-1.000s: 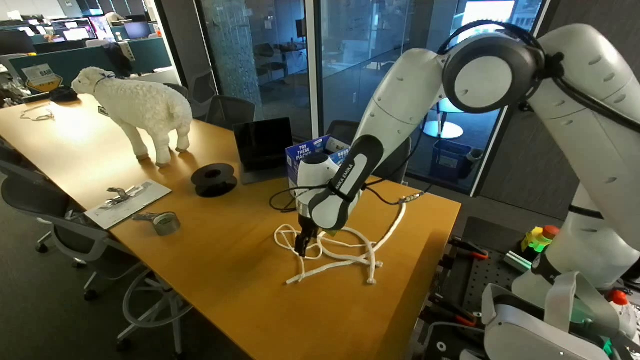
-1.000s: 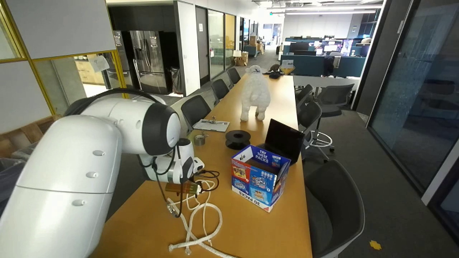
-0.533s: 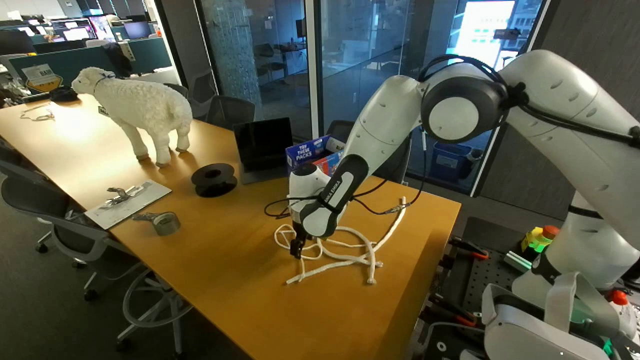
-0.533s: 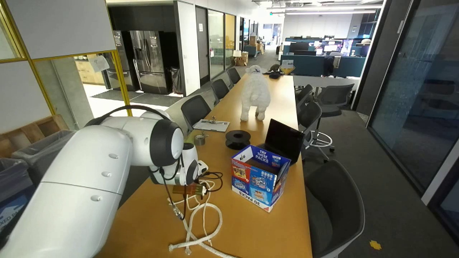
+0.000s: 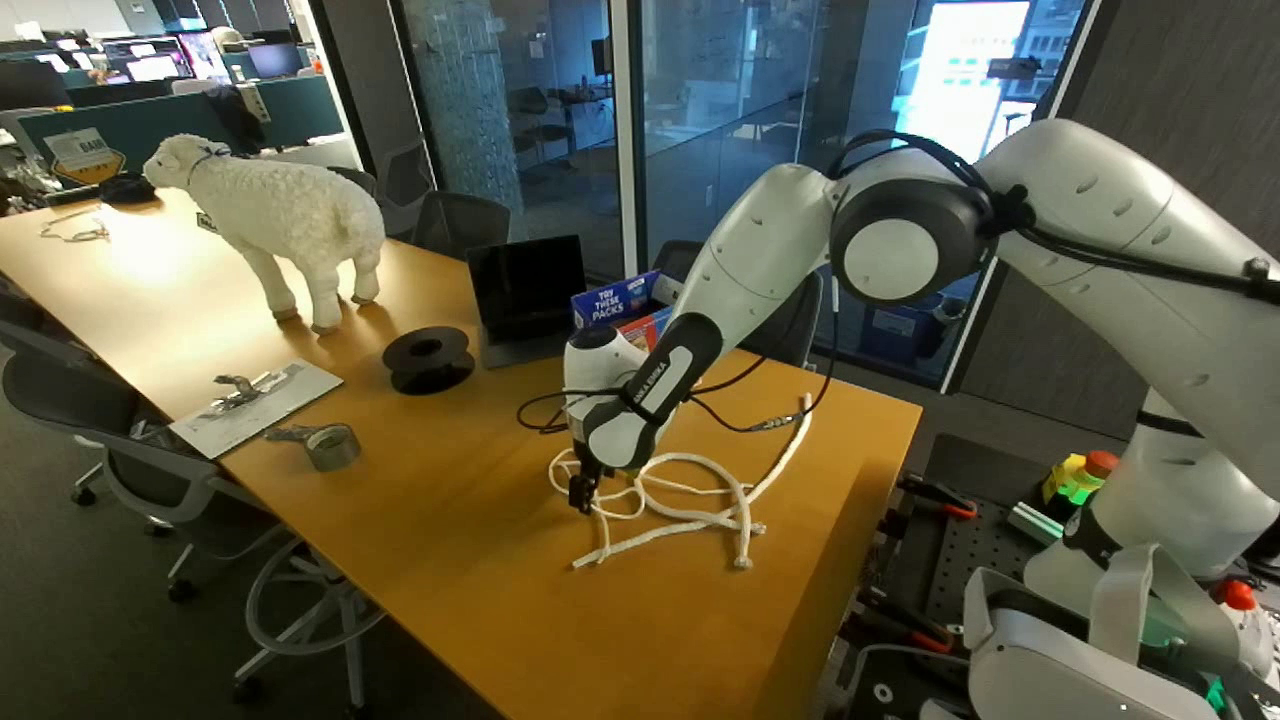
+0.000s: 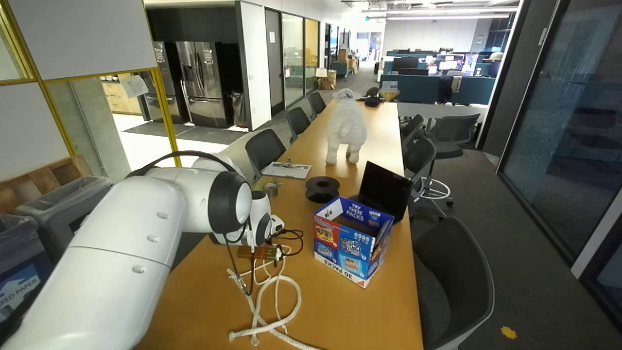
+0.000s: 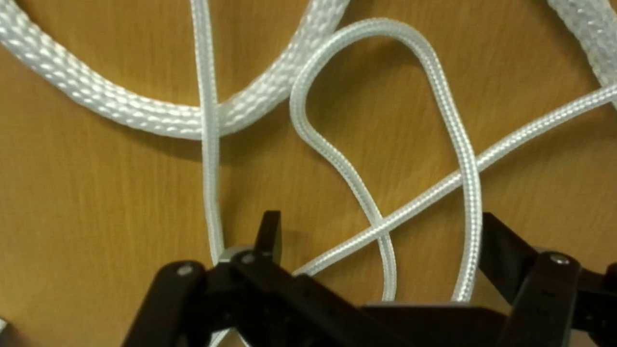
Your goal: Put the ropes in the box one at a time
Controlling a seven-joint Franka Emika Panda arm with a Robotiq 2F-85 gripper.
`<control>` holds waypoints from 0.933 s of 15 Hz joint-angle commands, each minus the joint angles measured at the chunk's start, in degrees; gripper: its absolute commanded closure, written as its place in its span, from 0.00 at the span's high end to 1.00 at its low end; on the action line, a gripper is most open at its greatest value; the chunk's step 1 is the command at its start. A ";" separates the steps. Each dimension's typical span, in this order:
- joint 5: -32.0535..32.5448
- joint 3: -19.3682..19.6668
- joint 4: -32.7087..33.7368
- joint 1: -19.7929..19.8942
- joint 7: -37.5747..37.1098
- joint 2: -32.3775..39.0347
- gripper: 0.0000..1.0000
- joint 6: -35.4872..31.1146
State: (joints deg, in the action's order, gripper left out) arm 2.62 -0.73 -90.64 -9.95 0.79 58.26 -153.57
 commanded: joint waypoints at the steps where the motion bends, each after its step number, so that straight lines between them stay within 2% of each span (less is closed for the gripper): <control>1: 0.41 -0.35 4.60 0.25 -0.74 2.77 1.00 2.23; 5: 0.33 -0.34 6.22 0.24 -0.92 3.96 1.00 3.34; 6: 0.16 -0.39 6.37 0.33 -1.12 4.19 0.75 3.07; 7: 0.18 -0.34 6.63 0.32 -1.16 4.35 0.74 3.19; 14: 0.54 0.06 8.00 0.05 -1.75 3.97 0.21 6.01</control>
State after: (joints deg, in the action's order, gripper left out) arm 2.62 -0.84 -85.19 -9.90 0.03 60.77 -149.33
